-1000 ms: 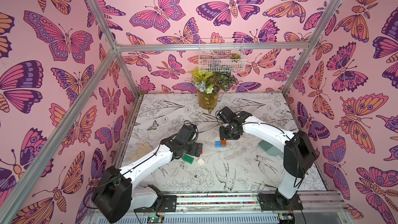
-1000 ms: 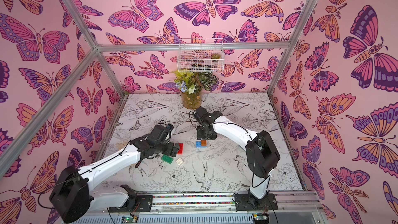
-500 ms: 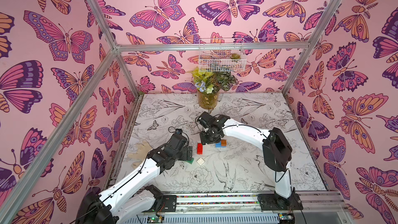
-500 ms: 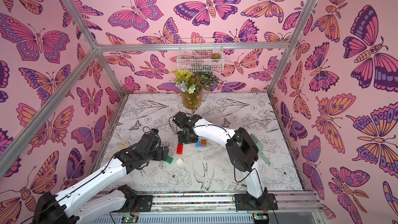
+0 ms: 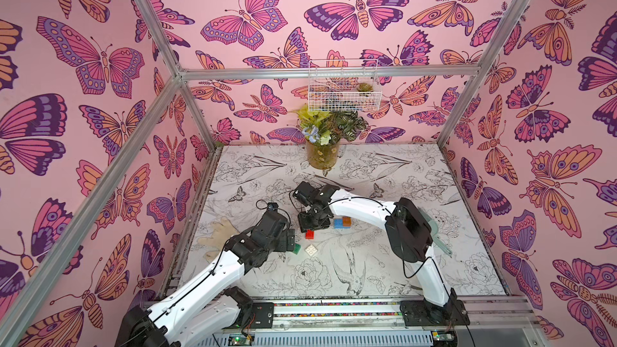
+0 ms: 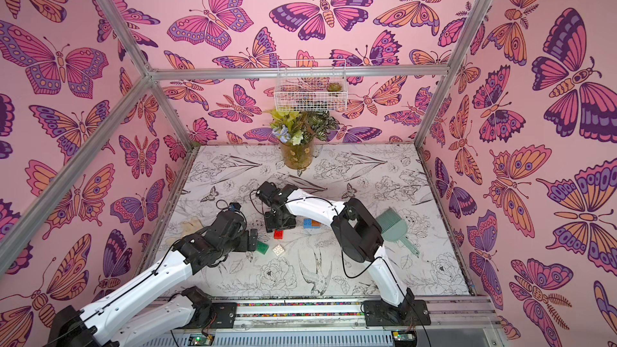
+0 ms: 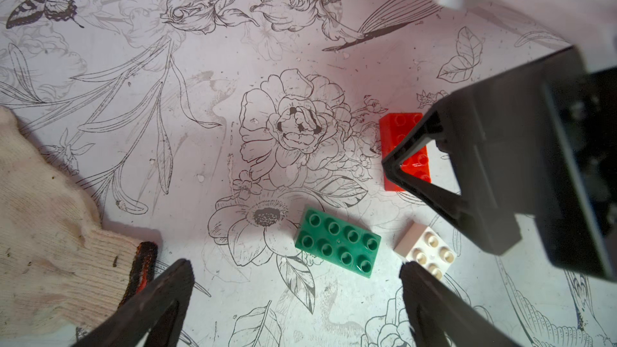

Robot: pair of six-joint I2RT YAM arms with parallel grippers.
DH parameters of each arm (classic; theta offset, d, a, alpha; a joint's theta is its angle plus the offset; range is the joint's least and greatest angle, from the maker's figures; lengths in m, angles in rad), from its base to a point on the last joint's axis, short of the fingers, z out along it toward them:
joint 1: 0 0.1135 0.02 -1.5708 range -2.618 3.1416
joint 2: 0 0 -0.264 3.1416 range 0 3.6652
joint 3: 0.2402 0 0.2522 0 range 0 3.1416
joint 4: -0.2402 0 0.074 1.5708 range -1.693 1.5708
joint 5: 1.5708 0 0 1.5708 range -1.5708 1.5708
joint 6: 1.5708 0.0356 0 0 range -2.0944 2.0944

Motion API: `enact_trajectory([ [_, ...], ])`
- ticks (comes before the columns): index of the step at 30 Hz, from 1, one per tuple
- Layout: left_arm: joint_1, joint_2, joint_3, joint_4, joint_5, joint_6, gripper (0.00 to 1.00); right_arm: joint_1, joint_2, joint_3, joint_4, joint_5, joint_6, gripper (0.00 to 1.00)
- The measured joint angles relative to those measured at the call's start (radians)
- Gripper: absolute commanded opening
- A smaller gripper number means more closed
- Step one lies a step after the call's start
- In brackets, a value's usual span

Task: Assemble the number 5 with lego
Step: Pick up the lego brick from the center of the board.

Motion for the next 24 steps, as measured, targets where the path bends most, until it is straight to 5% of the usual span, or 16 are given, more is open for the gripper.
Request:
enact_trajectory([
  [16, 0.000, 0.000, 0.000, 0.000, -0.007, 0.000, 1.00, 0.002, 0.028, 0.033, -0.107, 0.063, -0.104, 0.37],
  [24, 0.000, 0.000, 0.000, 0.000, -0.011, 0.000, 1.00, 0.002, 0.037, 0.063, -0.156, 0.058, -0.207, 0.45],
])
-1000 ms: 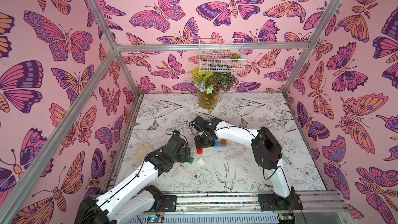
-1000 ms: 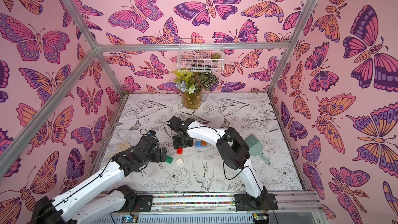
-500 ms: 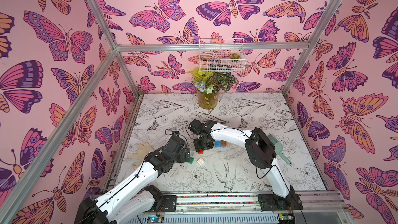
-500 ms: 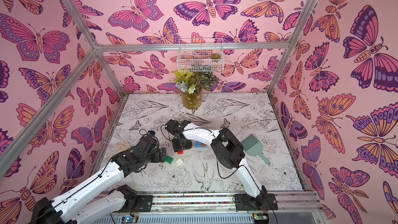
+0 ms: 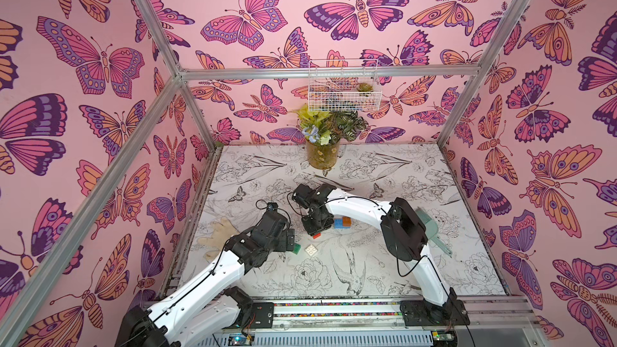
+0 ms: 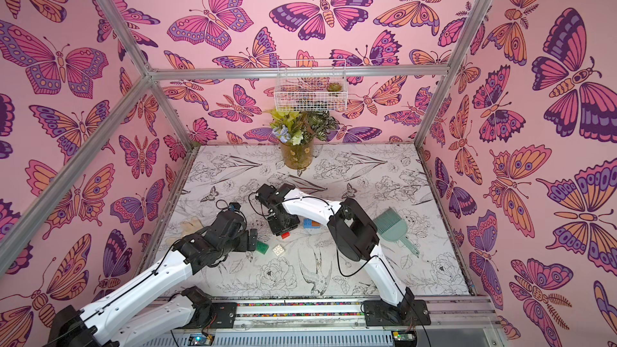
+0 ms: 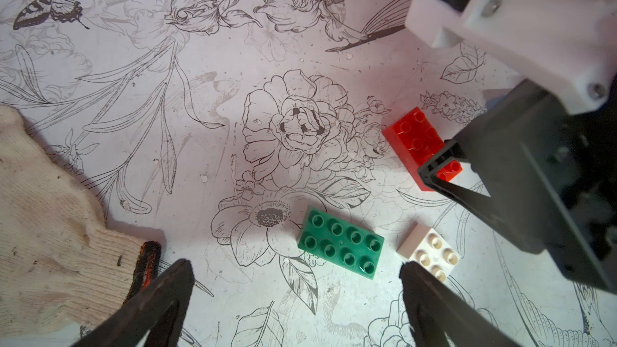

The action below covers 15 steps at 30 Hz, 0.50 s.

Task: Assemble the number 5 with lego
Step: Pick up the lego brick from the center of the board.

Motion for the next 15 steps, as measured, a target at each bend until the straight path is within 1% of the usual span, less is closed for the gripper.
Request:
enact_trajectory([
  [4, 0.000, 0.000, 0.000, 0.000, 0.000, 0.000, 1.00, 0.000, 0.006, 0.006, -0.009, -0.003, -0.023, 0.48],
  [10, 0.000, 0.000, 0.000, 0.000, 0.000, 0.000, 1.00, 0.000, 0.018, 0.007, -0.017, -0.003, -0.029, 0.48],
  [13, 0.000, 0.000, 0.000, 0.000, 0.000, 0.000, 1.00, 0.000, 0.023, 0.007, -0.019, -0.003, -0.029, 0.44],
  [15, 0.000, 0.000, 0.000, 0.000, -0.002, 0.000, 1.00, 0.000, 0.029, 0.008, -0.019, -0.003, -0.030, 0.40],
])
